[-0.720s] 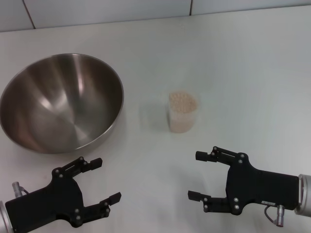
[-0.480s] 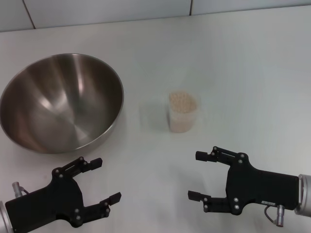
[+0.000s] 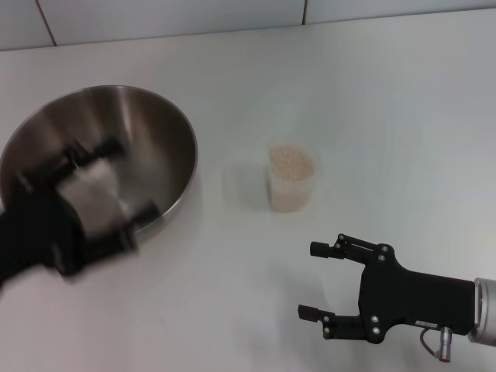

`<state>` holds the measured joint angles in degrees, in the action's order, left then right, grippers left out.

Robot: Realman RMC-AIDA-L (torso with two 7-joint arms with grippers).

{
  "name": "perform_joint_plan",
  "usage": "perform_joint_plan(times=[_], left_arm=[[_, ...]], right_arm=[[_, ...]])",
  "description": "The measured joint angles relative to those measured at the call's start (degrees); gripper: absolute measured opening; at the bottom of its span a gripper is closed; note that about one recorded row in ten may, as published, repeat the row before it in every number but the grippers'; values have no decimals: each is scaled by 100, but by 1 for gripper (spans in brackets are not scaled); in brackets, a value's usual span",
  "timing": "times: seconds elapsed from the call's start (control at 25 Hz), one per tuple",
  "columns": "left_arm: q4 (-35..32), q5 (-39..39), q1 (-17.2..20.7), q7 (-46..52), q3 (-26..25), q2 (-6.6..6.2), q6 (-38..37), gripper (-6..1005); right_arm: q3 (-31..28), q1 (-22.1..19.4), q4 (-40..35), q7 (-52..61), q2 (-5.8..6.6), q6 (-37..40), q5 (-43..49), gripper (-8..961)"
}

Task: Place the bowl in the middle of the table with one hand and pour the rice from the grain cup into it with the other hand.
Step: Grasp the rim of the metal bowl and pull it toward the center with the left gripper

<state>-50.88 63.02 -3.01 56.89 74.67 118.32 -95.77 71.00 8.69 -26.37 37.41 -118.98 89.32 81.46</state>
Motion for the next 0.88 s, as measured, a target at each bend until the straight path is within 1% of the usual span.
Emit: perform_joint_plan(times=[0.04, 0.08, 0.12, 0.16, 0.24, 0.28, 0.32, 0.36, 0.44, 0.48, 0.6, 0.68, 0.72, 0.8, 0.88], left_arm=[[-137, -8, -82, 309, -168, -8, 185, 846], [-548, 245, -283, 1266, -552, -19, 872, 846], [-548, 245, -283, 1266, -552, -19, 872, 846], [-861, 639, -382, 1921, -769, -16, 1399, 846], [-1307, 1273, -521, 2940, -1019, -11, 2122, 846], [-1668, 2071, -693, 4022, -1197, -39, 2738, 846], [-1668, 2071, -693, 4022, -1197, -39, 2738, 846], [-1842, 2581, -816, 4698, -1302, -72, 2892, 846], [-2071, 3527, -1037, 5668, -1461, -101, 2941, 847], [-2221, 4446, -1251, 6374, -1572, -107, 2853, 847], [-2294, 5502, -1543, 6989, -1738, -97, 2609, 847], [-2294, 5610, -1577, 7065, -1763, -93, 2535, 847], [-2234, 6074, -1753, 7133, -1926, -49, 2468, 847], [-2192, 6240, -1796, 7167, -1949, -44, 2476, 847], [-2192, 6240, -1796, 7167, -1949, -44, 2476, 847]], right_arm=[[-7, 0, 0, 0, 0, -2, 1, 817], [-17, 5, -3, 0, -1, 0, 0, 817], [-17, 5, -3, 0, -1, 0, 0, 817], [-17, 7, -10, 1, -2, 1, 0, 817], [-16, 16, -43, 2, -2, 4, 0, 817], [-18, 12, -72, 3, -2, 8, 0, 817], [-18, 7, -75, 3, -2, 12, 0, 817], [-18, 7, -75, 3, -2, 12, 0, 817], [-18, 4, -80, 4, -2, 17, -4, 817], [-19, 1, -80, 5, -2, 20, -7, 817], [-17, 1, -80, 6, -2, 19, -9, 817], [-17, 0, -84, 8, -2, 18, -10, 818], [-17, 0, -84, 8, -2, 18, -10, 818], [-16, 0, -88, 8, -2, 14, -9, 818], [-16, 0, -89, 9, -2, 2, -8, 818]])
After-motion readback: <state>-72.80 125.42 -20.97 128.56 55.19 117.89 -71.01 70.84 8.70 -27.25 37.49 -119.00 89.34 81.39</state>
